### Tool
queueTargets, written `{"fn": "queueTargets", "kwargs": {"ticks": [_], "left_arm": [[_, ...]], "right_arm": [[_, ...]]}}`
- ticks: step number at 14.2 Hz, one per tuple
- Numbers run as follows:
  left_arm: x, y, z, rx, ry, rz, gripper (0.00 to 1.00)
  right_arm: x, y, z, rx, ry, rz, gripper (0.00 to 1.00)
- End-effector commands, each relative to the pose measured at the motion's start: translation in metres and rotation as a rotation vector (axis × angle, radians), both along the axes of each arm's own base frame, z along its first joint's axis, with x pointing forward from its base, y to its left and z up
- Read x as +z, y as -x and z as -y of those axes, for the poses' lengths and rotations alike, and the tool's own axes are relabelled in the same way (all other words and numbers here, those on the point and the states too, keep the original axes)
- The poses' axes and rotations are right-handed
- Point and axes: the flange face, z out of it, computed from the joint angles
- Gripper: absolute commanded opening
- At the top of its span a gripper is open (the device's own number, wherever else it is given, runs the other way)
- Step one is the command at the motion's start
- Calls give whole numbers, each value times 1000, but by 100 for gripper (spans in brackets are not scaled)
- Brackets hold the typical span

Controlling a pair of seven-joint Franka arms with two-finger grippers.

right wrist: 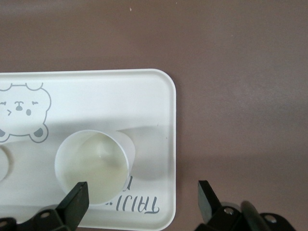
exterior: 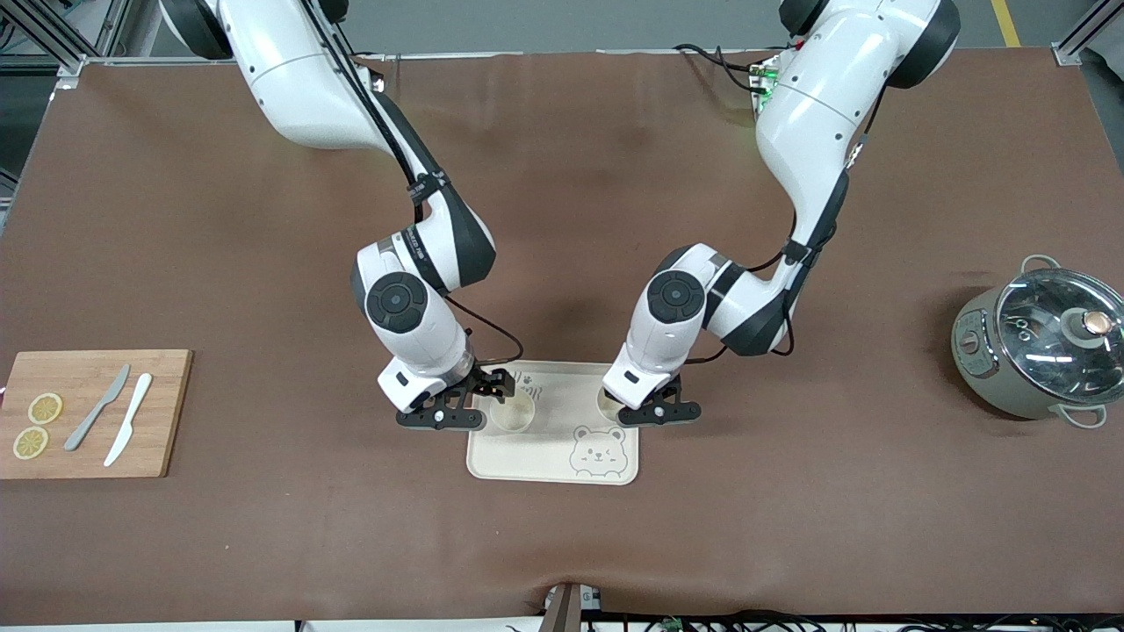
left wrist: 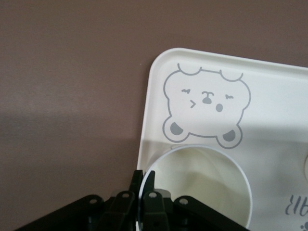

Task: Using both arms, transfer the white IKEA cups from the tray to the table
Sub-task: 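Carry the cup toward the pot while the right gripper grasps the other cup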

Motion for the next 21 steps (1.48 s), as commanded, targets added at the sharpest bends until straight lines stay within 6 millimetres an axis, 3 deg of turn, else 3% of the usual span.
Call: {"fn": "queueTargets", "kwargs": {"ticks": [1, 5, 9, 13, 17, 21], "left_arm": [[30, 12, -24, 14, -55, -12, 0], [59, 21, -60, 17, -59, -16, 0], [86, 25, -129, -43, -26, -51, 0], [100, 25, -189, -52, 39, -65, 0], [101, 42, -253, -88, 29, -36, 0], [93, 61, -292, -118, -4, -22, 0]], "right_arm": [[-9, -1, -11, 2, -4, 14, 100], [-19, -3, -12, 2, -5, 22, 100], [-25, -2, -14, 1, -6, 27, 100], [-36, -2, -15, 1, -7, 37, 100], [-48, 1, -21, 10, -7, 43, 100], [-60, 3, -26, 17, -7, 48, 100]]}}
